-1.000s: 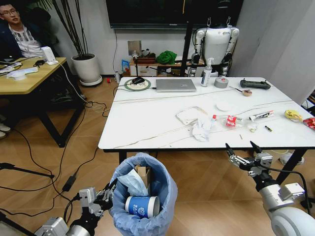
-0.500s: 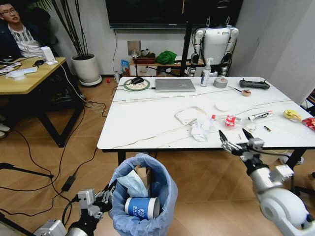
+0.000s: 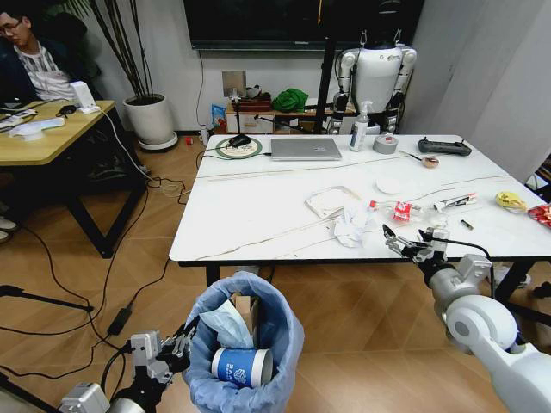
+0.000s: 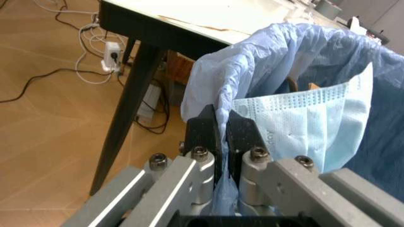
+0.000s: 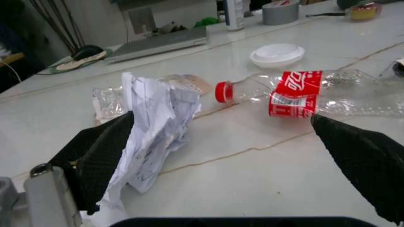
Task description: Pick up the trash bin and place the trash from the table into it.
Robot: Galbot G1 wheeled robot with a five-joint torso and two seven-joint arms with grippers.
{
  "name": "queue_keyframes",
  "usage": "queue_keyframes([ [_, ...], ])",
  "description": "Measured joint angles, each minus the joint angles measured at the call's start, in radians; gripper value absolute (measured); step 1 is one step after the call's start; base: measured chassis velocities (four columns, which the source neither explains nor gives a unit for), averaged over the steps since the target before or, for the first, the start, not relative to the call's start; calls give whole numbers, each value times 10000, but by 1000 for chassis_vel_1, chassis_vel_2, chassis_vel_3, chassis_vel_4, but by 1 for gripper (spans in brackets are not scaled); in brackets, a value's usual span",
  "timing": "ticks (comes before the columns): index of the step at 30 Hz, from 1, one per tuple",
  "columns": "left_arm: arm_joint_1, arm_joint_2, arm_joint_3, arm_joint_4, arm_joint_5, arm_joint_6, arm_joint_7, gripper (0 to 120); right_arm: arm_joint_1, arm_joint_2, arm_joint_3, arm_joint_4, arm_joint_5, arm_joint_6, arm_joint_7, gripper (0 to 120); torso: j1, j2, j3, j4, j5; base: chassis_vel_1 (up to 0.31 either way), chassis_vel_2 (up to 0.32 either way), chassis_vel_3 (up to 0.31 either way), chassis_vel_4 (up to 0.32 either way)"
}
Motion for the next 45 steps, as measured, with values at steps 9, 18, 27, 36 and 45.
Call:
queue_keyframes([
  [9,-155,-12,-57,102,-123,19,-22,0,1291,-41,-1088,-435,544,-146,50,100,0,0,0,-1,0,0,0,0,0],
  [18,-392,98,-106,112,-463,127,-174,0,2476,244,-2428,-1135,1062,-285,232,100,0,0,-1,-2,-2,0,0,0,0],
  [27,-427,60,-51,146,-474,134,-182,0,2912,395,-2870,-1726,1181,-286,195,100,0,0,-1,-4,0,0,0,0,0],
  [36,-437,34,-39,155,-473,134,-187,0,3174,567,-3157,-2225,1269,-198,91,80,0,1,-1,-2,2,0,0,0,0],
  [45,-486,27,-27,157,-473,133,-192,0,3063,521,-3055,-2210,1330,-157,-11,50,0,1,-1,-2,2,0,0,0,0],
])
